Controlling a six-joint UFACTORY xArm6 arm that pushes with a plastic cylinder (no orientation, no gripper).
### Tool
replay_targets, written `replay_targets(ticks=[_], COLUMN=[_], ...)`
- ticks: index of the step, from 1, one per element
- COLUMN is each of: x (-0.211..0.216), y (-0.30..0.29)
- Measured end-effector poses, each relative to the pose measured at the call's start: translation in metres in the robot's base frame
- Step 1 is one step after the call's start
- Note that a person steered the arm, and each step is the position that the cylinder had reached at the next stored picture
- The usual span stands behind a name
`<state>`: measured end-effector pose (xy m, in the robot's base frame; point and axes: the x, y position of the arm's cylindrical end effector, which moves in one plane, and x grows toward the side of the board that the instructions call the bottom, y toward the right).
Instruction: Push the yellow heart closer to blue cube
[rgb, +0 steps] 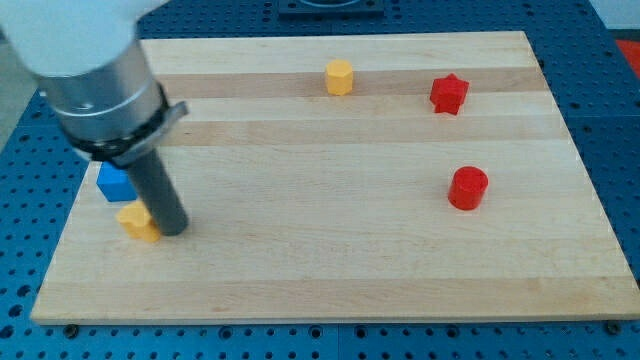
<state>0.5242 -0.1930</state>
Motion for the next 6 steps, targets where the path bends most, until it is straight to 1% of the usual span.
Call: replay_targets(ticks=[1,2,3,4,5,6], x=[0.000,0.002,0.028,0.050,0.045,0.022], y=[-0.021,0.000,-0.002,-0.033,-0.054,-0.054])
